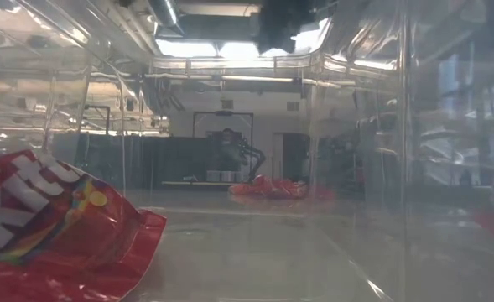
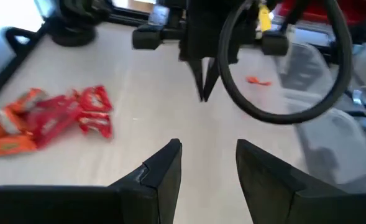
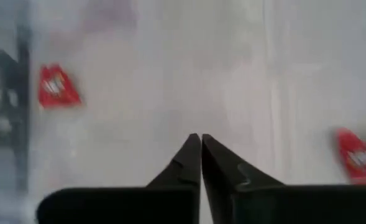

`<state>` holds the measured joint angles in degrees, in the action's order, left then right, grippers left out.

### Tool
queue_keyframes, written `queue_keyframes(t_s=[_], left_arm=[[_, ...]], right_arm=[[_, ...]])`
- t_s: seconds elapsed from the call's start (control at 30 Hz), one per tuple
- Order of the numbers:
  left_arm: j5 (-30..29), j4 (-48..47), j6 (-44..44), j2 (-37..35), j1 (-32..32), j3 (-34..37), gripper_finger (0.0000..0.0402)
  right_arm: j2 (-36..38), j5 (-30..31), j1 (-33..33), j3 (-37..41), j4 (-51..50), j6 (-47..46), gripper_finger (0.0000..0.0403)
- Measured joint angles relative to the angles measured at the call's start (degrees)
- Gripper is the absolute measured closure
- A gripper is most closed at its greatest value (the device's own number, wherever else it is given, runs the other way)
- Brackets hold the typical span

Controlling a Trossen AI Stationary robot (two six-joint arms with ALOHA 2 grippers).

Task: Sort candy
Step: Put the red candy into the middle transparent bin

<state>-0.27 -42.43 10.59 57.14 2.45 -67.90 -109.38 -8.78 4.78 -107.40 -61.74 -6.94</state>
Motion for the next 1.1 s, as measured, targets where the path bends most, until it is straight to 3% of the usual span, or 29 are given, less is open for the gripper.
queue_keyframes(t_s=[0.17, 0.3, 0.53, 0.7, 0.87, 1.1], left_arm=[[-0.95, 2.24, -0.54, 2.06, -4.18, 0.02, 0.0259], [-1.05, 0.99, 2.01, 3.42, -8.9, -0.33, 0.0259], [-0.71, -16.55, 2.33, 12.87, -14.38, -8.22, 0.0259], [1.0, -29.34, -3.3, 21.42, -15.58, -11.58, 0.0253], [5.07, -42.26, -10.92, 30.06, -16.01, -11.56, 0.0216], [5.21, -40.42, -21.13, 33.64, -13.78, -7.36, 0.0165]], right_arm=[[8.05, -4.29, -3.95, 7.81, -0.61, 5.44, 0.0384], [18.47, -6.77, -7.33, 19.14, 6.24, 7.24, 0.039], [32.3, -12.56, -12.05, 37.22, 21.21, 9.93, 0.0396], [35.13, -18.85, -16.55, 43.35, 21.65, 14.37, 0.0401], [35.09, -24.51, -19.18, 45.81, 22.21, 17.44, 0.04], [35.08, -25.84, -19.48, 47.15, 21.95, 17.9, 0.0401]])
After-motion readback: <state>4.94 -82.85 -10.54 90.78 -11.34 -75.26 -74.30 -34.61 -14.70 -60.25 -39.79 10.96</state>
